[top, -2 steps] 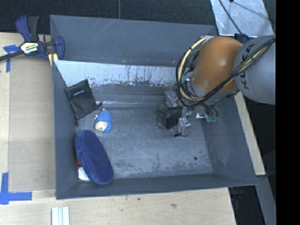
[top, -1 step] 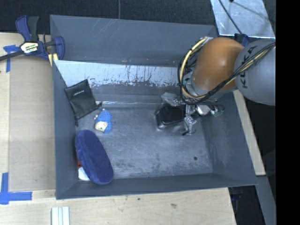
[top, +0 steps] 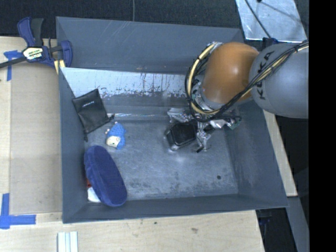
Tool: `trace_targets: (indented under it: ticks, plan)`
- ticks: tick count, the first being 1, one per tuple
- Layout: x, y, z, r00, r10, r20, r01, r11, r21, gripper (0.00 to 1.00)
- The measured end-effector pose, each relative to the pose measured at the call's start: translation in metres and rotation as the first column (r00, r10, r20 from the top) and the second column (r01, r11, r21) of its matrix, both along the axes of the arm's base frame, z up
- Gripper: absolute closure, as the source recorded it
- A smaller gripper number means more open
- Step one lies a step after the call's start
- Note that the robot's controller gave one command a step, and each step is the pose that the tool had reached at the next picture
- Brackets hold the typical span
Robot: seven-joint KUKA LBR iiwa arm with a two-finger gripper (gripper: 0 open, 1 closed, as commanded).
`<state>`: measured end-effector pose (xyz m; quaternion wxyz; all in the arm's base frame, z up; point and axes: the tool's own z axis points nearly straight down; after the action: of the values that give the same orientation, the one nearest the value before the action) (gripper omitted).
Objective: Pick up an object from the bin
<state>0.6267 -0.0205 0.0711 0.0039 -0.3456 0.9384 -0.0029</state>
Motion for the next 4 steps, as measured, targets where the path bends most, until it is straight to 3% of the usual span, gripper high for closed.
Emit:
trace_targets:
  ticks: [1,2,3,4]
  plan:
    - [0.001,0.001,0.003,1.000,-0.003,0.003,0.003,1.000,0.002,1.00]
    - [0.001,0.000,0.024,1.000,-0.008,-0.009,0.008,1.000,0.003,1.00]
    - [0.001,-0.001,0.105,1.000,-0.012,-0.004,0.012,1.000,0.003,1.00]
    - [0.000,-0.001,0.116,1.000,-0.017,-0.010,0.017,1.000,0.003,1.00]
